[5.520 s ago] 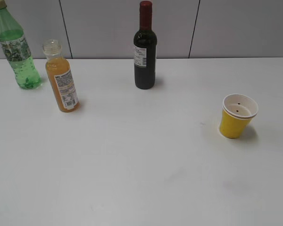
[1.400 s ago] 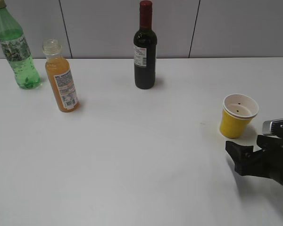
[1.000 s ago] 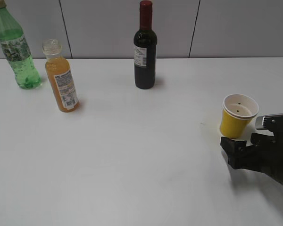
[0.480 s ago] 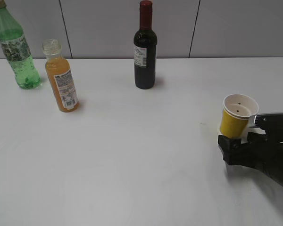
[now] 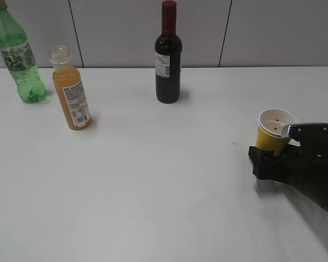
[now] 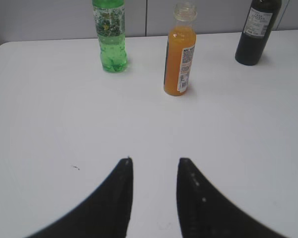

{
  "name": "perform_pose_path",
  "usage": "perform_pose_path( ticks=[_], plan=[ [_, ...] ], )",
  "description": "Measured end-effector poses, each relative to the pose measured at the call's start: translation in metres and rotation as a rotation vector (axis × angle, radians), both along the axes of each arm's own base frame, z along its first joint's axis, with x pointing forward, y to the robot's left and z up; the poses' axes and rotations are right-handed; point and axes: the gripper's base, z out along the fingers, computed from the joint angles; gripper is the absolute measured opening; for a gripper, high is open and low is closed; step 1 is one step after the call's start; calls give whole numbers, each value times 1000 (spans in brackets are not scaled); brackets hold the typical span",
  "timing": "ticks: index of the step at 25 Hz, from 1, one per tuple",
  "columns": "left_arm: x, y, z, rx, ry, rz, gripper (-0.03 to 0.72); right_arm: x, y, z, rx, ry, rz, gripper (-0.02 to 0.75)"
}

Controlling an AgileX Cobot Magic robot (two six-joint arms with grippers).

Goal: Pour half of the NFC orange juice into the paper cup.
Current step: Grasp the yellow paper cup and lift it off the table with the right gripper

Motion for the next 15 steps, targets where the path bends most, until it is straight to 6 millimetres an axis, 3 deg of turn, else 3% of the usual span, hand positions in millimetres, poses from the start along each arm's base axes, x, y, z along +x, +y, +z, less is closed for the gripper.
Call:
perform_pose_path(
  ticks=[15],
  plan=[
    [0,0,0,0,0,0,239,12,1,-5,1,-28,-16,566]
  ],
)
